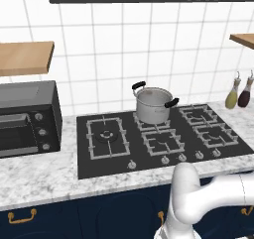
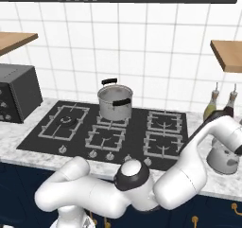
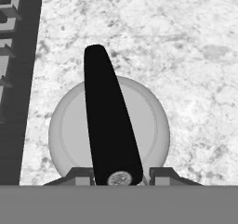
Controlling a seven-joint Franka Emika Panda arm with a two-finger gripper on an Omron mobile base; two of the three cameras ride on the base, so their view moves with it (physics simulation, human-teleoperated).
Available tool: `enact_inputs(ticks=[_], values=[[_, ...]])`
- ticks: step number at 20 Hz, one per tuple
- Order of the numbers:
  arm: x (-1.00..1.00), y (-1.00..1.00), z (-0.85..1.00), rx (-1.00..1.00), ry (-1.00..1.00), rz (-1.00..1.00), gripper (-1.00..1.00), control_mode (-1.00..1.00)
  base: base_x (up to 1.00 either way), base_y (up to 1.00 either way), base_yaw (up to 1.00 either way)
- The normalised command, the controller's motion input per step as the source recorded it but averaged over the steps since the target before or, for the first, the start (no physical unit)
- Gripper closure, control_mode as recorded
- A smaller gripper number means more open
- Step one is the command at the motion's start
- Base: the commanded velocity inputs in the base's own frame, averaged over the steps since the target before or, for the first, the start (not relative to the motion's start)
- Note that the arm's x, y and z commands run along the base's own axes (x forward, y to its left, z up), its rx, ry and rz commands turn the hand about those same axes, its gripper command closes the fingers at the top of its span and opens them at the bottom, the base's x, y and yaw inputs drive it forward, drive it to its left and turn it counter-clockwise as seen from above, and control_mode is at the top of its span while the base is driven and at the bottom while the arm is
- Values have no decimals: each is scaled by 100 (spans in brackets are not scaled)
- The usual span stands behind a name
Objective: Pick the kettle from the counter and place it on a stove burner. Then turn the burner on.
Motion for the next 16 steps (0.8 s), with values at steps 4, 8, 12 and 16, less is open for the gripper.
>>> enact_inputs(ticks=[4, 8, 12, 16], values=[[-9, 73, 9, -3, -17, 7, 100, -100, 0, 0, 0], [-8, 69, 9, -6, -16, 2, 100, -100, 0, 0, 0], [-9, 63, 34, -9, -2, 0, 100, -100, 0, 0, 0], [0, 68, 33, -11, 0, 0, 100, -100, 0, 0, 0]])
